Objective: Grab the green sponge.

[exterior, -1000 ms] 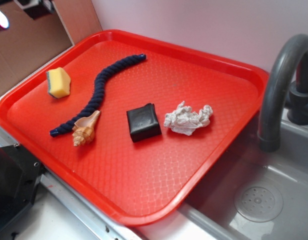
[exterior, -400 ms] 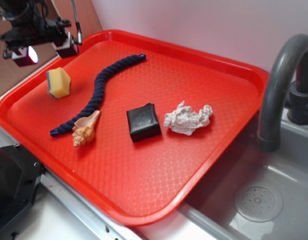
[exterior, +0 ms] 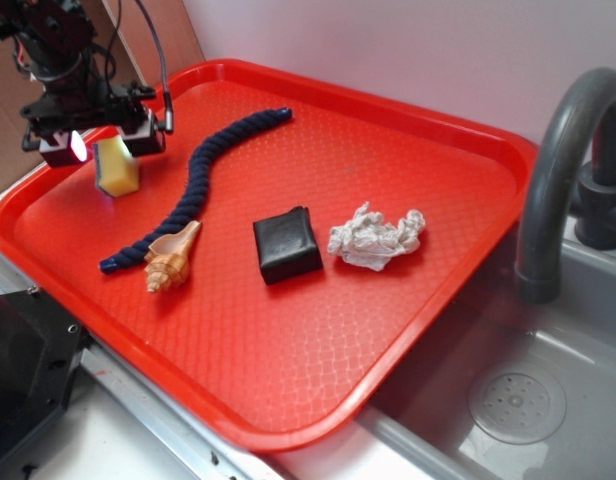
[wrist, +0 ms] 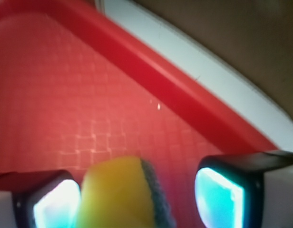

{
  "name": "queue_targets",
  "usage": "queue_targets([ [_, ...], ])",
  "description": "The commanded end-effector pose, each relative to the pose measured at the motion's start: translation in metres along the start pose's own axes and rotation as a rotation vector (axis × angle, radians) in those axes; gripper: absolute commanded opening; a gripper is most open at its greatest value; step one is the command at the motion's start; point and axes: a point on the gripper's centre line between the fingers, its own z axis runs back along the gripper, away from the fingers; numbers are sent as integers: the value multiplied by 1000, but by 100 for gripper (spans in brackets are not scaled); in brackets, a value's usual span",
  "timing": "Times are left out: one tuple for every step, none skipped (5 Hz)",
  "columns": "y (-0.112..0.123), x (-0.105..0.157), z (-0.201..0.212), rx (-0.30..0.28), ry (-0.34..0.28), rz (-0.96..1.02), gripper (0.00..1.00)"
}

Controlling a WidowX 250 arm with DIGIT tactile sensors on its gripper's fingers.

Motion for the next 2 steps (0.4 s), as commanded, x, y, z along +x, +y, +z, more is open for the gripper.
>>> queue_targets([
  [14, -13, 1, -33, 0, 14, 0],
  [15, -18, 4, -31, -10, 39, 0],
])
